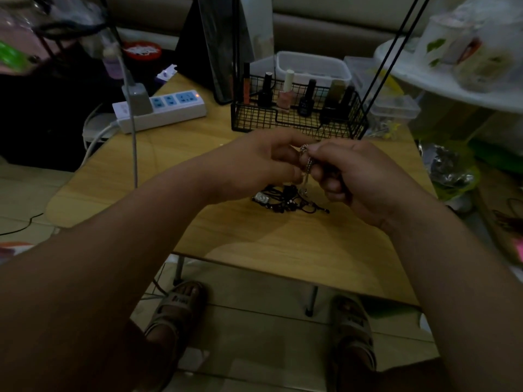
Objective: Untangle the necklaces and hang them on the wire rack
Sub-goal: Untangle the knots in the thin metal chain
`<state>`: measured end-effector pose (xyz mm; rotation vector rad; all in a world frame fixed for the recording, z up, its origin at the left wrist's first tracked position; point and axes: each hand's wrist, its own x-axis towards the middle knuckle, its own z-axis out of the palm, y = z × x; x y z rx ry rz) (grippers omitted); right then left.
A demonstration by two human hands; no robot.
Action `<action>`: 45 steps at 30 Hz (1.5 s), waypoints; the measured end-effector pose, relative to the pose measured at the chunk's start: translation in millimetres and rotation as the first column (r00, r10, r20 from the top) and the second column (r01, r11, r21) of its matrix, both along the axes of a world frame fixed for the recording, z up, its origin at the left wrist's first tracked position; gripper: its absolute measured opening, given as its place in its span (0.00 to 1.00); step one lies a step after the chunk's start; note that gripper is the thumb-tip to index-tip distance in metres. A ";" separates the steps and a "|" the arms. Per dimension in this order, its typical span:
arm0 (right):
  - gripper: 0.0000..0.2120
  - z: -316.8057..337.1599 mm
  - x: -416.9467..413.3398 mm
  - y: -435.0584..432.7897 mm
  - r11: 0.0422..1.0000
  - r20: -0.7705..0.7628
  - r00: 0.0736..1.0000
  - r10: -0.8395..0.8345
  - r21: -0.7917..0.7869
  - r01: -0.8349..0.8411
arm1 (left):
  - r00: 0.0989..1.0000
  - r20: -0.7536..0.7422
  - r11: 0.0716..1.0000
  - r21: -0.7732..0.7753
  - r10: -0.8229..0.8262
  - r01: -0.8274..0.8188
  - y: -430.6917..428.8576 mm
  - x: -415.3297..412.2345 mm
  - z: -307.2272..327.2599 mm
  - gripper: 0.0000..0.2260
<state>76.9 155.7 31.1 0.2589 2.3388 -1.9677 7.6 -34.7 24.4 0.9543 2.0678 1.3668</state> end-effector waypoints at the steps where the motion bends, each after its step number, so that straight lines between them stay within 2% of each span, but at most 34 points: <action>1: 0.09 -0.3 0.2 0.1 1.000 0.002 1.000 -0.004 0.019 0.004 | 1.000 -0.012 1.000 -0.008 0.020 -0.020 -0.4 -1.4 0.1 0.21; 3: 0.10 -1.5 0.0 0.7 0.995 0.004 1.000 -0.031 0.096 0.030 | 0.990 -0.108 0.993 -0.064 0.095 -0.102 -4.3 -6.0 0.4 0.19; 6: 0.10 -5.3 0.8 1.5 0.914 -0.014 0.997 -0.080 0.398 0.079 | 0.922 -0.377 0.944 -0.260 0.094 -0.202 -13.2 -12.3 0.2 0.15; 10: 0.07 -11.9 2.2 -4.3 0.799 0.014 0.999 0.045 0.600 -0.045 | 0.915 -0.400 0.860 -0.484 -0.055 -0.160 -16.0 -11.5 -3.4 0.13; 14: 0.07 -13.3 -0.1 -11.4 0.704 0.043 0.995 0.087 0.704 -0.092 | 0.887 -0.459 0.852 -0.486 -0.059 -0.195 -8.7 -11.4 -9.1 0.03; 17: 0.07 -10.9 -0.8 -7.5 0.760 0.024 0.999 0.038 0.648 -0.045 | 0.910 -0.408 0.915 -0.336 0.074 -0.225 -10.0 -12.5 -6.9 0.01; 19: 0.08 -7.4 -0.7 -2.0 0.857 0.017 1.000 -0.026 0.516 0.014 | 0.944 -0.245 0.952 -0.159 0.220 -0.263 -12.3 -12.1 1.3 0.03; 21: 0.09 -1.9 -0.2 3.5 0.950 0.030 0.997 -0.073 0.305 0.061 | 0.954 -0.037 0.954 -0.025 0.298 -0.299 -13.9 -11.2 8.3 0.03; 23: 0.09 4.3 0.9 7.8 0.992 0.029 0.996 -0.086 0.094 0.082 | 0.953 0.002 0.953 -0.021 0.302 -0.302 -15.1 -11.1 10.7 0.04; 25: 0.09 9.3 2.4 9.7 0.995 0.023 0.997 -0.073 -0.067 0.075 | 0.960 -0.079 0.955 -0.102 0.270 -0.277 -15.3 -10.1 8.7 0.04; 28: 0.09 11.3 3.3 10.0 0.983 0.016 0.999 -0.038 -0.182 0.040 | 0.965 -0.151 0.952 -0.189 0.216 -0.242 -12.6 -6.9 3.5 0.03; 30: 0.10 11.2 3.1 10.4 0.978 0.009 1.000 -0.011 -0.208 0.012 | 0.957 -0.205 0.947 -0.206 0.206 -0.248 -10.3 -4.8 3.0 0.01; 32: 0.10 11.3 3.3 10.9 0.978 0.008 1.000 0.016 -0.210 -0.014 | 0.964 -0.204 0.965 -0.161 0.171 -0.205 -8.9 -2.5 6.2 0.12; 34: 0.10 11.0 3.7 11.5 0.977 0.013 0.999 0.045 -0.209 -0.041 | 0.991 -0.107 0.993 -0.068 0.084 -0.091 -7.2 0.5 10.2 0.18; 36: 0.10 10.8 4.4 11.7 0.977 0.016 0.996 0.085 -0.196 -0.080 | 0.999 -0.027 0.999 -0.018 0.026 -0.027 -4.5 4.4 10.3 0.12; 39: 0.10 12.0 4.8 14.4 0.981 0.023 0.996 0.085 -0.178 -0.080 | 0.998 -0.020 0.998 0.009 0.063 -0.063 -3.7 4.1 10.0 0.04; 41: 0.11 13.1 5.8 19.2 0.983 0.037 0.998 0.044 -0.182 -0.037 | 0.994 0.041 0.992 0.065 0.104 -0.106 -6.0 1.5 12.9 0.06; 45: 0.14 13.0 9.3 26.7 0.991 0.061 0.998 -0.011 -0.130 0.019 | 0.959 0.265 0.949 0.265 0.100 -0.172 -10.9 -1.0 17.1 0.12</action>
